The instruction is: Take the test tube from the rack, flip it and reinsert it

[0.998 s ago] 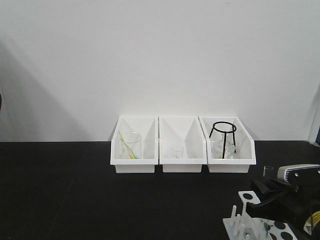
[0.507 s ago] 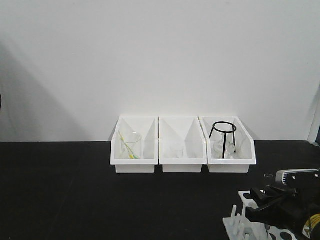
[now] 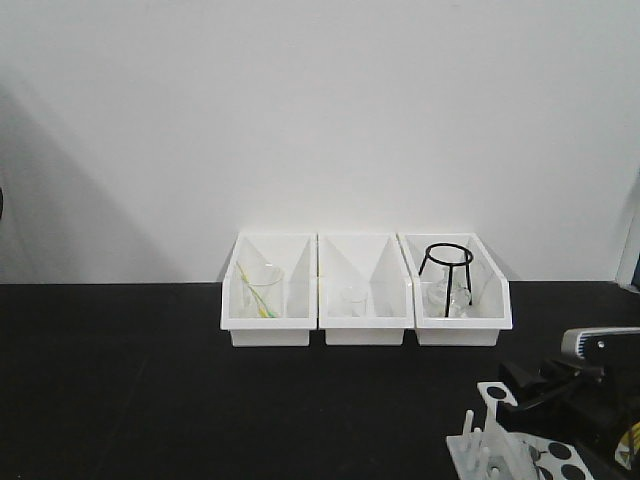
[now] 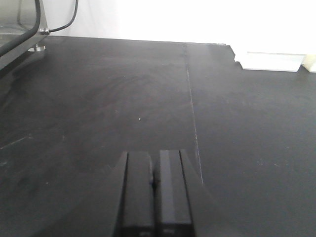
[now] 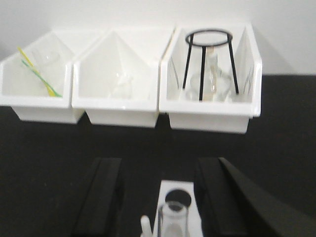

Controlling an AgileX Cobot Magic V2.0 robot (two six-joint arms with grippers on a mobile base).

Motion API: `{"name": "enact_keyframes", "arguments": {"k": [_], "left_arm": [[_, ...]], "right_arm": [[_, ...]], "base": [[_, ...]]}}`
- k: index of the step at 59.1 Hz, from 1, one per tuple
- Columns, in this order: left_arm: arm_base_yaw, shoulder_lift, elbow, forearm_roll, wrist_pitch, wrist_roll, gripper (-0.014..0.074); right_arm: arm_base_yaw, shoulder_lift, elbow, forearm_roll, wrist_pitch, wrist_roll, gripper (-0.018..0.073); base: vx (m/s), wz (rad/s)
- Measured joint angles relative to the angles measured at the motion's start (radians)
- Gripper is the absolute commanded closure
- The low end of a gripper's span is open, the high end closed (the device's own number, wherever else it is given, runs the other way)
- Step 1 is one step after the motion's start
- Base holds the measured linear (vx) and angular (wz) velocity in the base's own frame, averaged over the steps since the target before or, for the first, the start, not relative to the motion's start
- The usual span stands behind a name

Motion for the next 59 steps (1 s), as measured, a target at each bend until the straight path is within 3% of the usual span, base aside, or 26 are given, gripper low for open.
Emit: {"name": "enact_keyframes", "arguments": {"k": [9,26,48,59], "left_arm": [[0.0,0.0,0.0,0.0,0.0,0.0,0.0603],[0.0,0.0,0.0,0.0,0.0,0.0,0.0603],[0.0,0.0,0.0,0.0,0.0,0.0,0.0603],[0.0,0.0,0.0,0.0,0.0,0.0,0.0603]], "right_arm": [[0.0,-0.195,0.0,-0.055,0.035,0.03,0.0148],[0.0,-0.499,0.002,-0.142,0.282,0.2,0.0149],[0.0,-0.568,0.002,-0.143,0.312,0.211,0.0156],[0.0,-0.578,0.002,-0.144,0.329,0.204,0.0206]], "base": [[0.0,0.0],[0.0,0.0],[0.0,0.0],[0.0,0.0]]}}
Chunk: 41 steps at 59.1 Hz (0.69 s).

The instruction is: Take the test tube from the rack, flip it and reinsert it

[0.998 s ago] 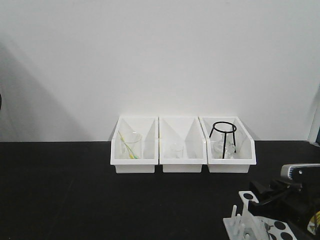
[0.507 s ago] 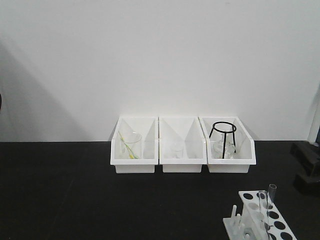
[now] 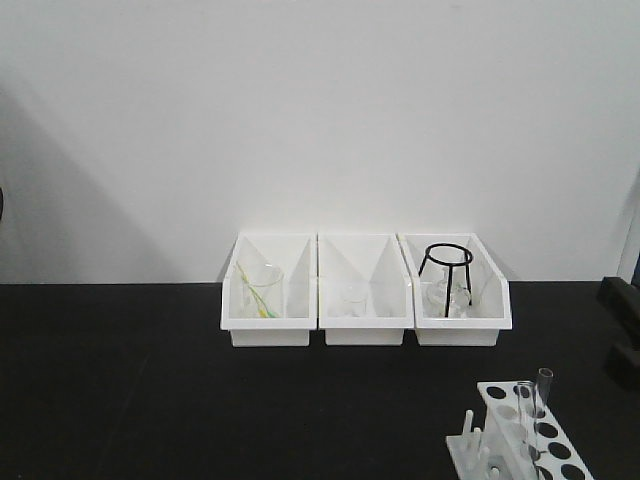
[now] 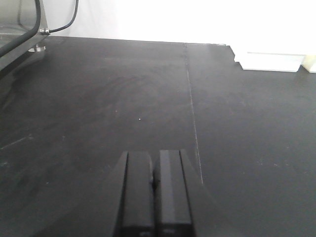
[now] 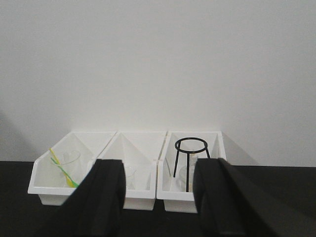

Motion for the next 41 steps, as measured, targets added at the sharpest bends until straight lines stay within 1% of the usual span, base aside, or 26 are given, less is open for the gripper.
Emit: {"name": "enact_keyframes", "arguments": {"k": [4,7,15,20,23,27,30,36,41], "left_arm": [[0.0,0.0,0.0,0.0,0.0,0.0,0.0603],[0.0,0.0,0.0,0.0,0.0,0.0,0.0603],[0.0,0.0,0.0,0.0,0.0,0.0,0.0603],[0.0,0.0,0.0,0.0,0.0,0.0,0.0603],[0.0,0.0,0.0,0.0,0.0,0.0,0.0603],[0.0,0.0,0.0,0.0,0.0,0.0,0.0603],[0.0,0.0,0.0,0.0,0.0,0.0,0.0603],[0.0,0.0,0.0,0.0,0.0,0.0,0.0603],[0.0,0.0,0.0,0.0,0.0,0.0,0.0603]], "right_arm": [[0.0,-0.023,0.002,0.006,0.035,-0.03,0.0253],[0.0,-0.053,0.003,0.028,0.085,-0.062,0.0301],[0.0,-0.184,0.003,0.15,0.277,-0.149,0.0435],[0.0,-0.278,0.011,0.196,0.4,-0.224,0.0521],[-0.001,-0.346,0.033,0.21,0.429,-0.274,0.0568],[-0.001,-0.422,0.086,0.237,0.444,-0.345,0.0574],[-0.001,-0.489,0.152,0.278,0.444,-0.395,0.0573],[-0.001,-0.595,0.276,0.349,0.437,-0.452,0.0573],[-0.001,-0.691,0.401,0.378,0.421,-0.474,0.0573]], "base": [[0.0,0.0],[0.0,0.0],[0.0,0.0],[0.0,0.0],[0.0,0.0],[0.0,0.0],[0.0,0.0],[0.0,0.0],[0.0,0.0]]}}
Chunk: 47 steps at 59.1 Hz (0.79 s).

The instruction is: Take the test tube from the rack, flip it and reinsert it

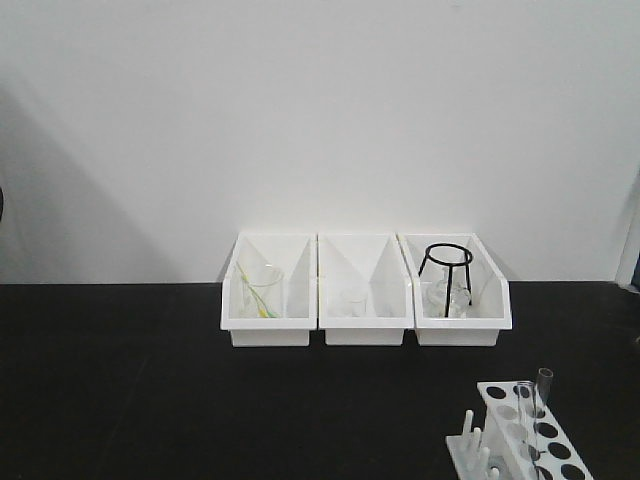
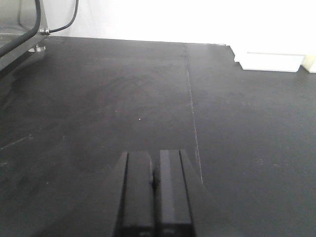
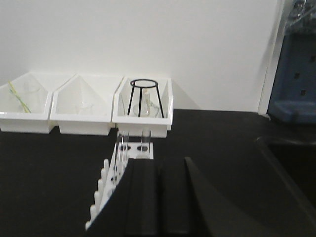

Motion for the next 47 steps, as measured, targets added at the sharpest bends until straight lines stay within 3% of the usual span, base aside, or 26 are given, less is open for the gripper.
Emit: {"name": "enact_keyframes", "arguments": {"k": [14,47], "left_arm": [[0.0,0.0,0.0,0.0,0.001,0.0,0.0603],[0.0,0.0,0.0,0.0,0.0,0.0,0.0603]], "right_arm": [[0.0,-0.221,0.234,0.015,-0.02,-0.012,0.0571],[0.0,-0.237,0.243,0.018,-0.011,-0.012,0.0571]], "base": [[0.0,0.0],[0.0,0.0]]}}
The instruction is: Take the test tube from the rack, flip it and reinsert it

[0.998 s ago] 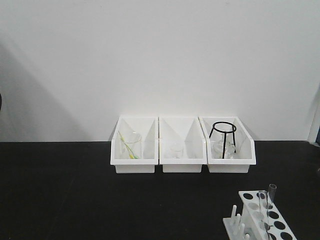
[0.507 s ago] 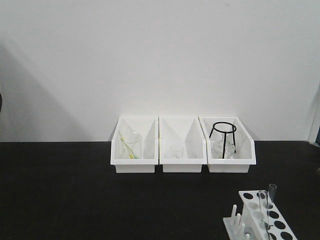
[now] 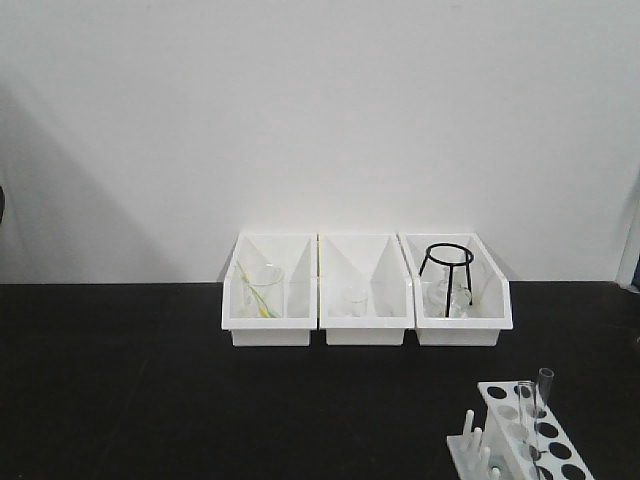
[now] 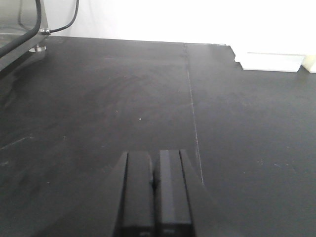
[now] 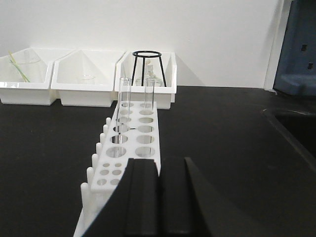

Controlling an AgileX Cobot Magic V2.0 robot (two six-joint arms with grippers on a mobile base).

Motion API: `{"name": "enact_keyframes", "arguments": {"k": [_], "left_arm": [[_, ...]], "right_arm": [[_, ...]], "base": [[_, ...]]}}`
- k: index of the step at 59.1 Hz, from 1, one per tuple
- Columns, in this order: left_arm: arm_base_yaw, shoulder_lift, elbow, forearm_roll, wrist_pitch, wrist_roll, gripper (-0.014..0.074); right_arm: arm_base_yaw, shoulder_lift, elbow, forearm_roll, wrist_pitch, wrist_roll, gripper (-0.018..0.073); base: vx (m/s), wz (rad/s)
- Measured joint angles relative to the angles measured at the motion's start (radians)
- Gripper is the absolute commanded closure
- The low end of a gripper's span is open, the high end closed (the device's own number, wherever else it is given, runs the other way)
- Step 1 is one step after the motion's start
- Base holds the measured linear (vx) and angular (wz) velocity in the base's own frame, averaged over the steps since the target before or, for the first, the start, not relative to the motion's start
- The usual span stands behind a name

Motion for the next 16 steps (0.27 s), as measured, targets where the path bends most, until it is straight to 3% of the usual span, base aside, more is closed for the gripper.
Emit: {"name": "enact_keyframes", "arguments": {"k": [16], "left_arm": [[0.0,0.0,0.0,0.0,0.0,0.0,0.0603]], "right_arm": [[0.0,0.0,0.0,0.0,0.001,0.0,0.0571]], "base": [[0.0,0.0]]}}
